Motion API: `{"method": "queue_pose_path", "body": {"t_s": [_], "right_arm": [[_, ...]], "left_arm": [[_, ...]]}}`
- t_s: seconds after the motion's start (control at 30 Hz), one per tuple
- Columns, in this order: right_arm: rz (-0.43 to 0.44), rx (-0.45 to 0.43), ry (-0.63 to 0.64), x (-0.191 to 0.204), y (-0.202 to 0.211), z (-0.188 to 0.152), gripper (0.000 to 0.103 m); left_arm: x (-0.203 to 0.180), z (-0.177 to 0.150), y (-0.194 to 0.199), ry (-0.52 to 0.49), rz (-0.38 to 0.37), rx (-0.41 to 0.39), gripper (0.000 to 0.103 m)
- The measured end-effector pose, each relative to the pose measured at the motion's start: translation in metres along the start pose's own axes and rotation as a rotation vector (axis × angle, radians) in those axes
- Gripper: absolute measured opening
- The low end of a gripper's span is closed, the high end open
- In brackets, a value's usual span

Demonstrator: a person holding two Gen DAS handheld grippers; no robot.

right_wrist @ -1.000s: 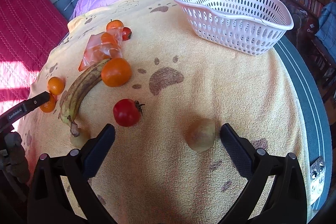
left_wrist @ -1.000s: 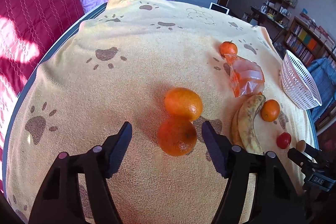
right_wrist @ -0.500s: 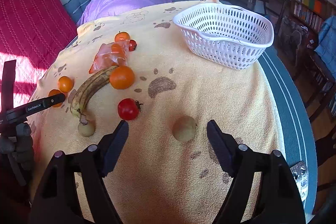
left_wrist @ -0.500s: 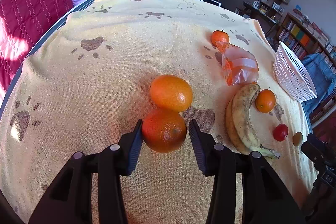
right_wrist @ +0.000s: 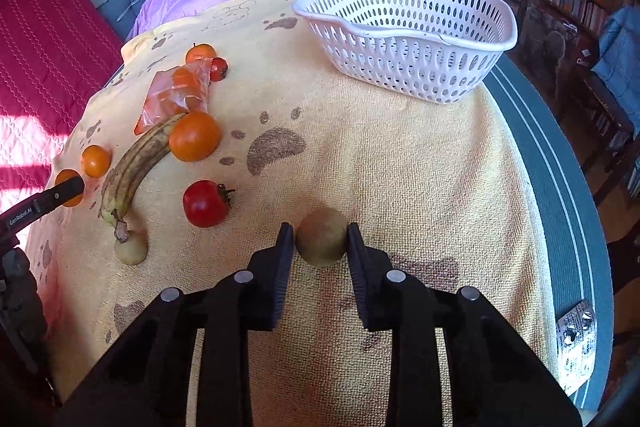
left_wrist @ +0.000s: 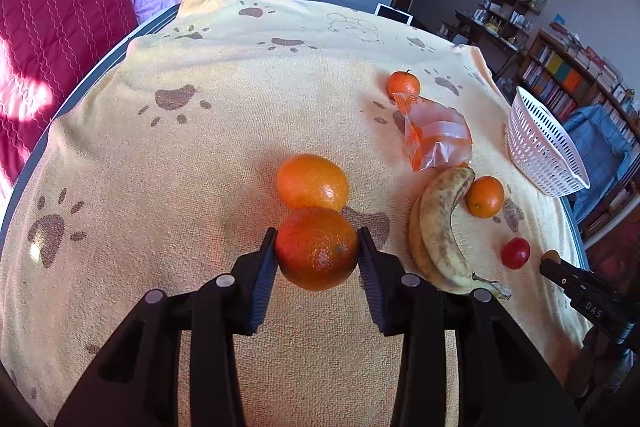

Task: Organize fruits
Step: 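Carry the pale fruit into the white basket with the right tool while the left tool carries the orange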

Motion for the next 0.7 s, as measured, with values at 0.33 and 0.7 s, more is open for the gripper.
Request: {"method": "queue_pose_path", "body": {"t_s": [0.33,0.7], "right_arm": [[0.036,-0.053,-0.017,-0.005,0.019,0.002,0.026],[0.023,-0.165,-0.025,-0.014,0.052,0.024,0.026]], "left_arm": [[-0.019,0.004,0.005,-0.048,0.071,-0.015,0.04],[-0.038,0.009,0.005,-0.083,0.124,-0.024,0.04]]}}
Point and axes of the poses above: each gripper's, at about its wrist camera, not at the fingertips, and y roughly against the way its jaws point, x to its left, z to its top, the point moved 4 cm from there along -y, roughly the way its jaws point, and after that the axes turned 9 degrees about x, right-handed, at the moved point
